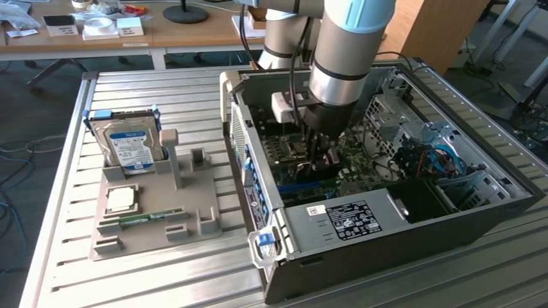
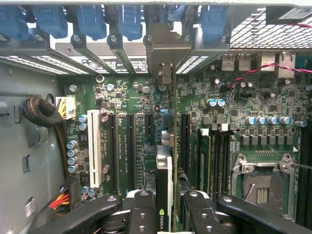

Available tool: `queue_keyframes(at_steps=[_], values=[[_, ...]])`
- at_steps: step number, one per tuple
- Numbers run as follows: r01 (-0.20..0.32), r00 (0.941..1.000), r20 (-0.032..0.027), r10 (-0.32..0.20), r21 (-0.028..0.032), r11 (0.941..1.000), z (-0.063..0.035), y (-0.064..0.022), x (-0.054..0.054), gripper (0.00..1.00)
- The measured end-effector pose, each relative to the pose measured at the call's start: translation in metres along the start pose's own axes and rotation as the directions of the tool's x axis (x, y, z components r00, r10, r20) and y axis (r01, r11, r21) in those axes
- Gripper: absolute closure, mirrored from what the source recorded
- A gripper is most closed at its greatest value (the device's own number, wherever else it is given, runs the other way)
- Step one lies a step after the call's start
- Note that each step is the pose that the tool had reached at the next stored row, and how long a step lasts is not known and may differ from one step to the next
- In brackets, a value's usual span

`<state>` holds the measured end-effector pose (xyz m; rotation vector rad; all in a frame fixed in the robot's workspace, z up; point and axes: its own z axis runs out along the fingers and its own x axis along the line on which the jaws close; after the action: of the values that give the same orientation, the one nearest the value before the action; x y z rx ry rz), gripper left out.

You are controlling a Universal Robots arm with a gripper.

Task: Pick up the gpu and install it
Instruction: 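Insert the gpu into the slot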

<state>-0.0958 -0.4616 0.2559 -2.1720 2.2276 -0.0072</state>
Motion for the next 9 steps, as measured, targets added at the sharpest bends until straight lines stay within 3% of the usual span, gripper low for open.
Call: queue_keyframes(at_steps=[9], values=[[-0.005,1.0,0.0001,0.005,0.0003,1.0,0.0008,0.0021,0.0,0.73]])
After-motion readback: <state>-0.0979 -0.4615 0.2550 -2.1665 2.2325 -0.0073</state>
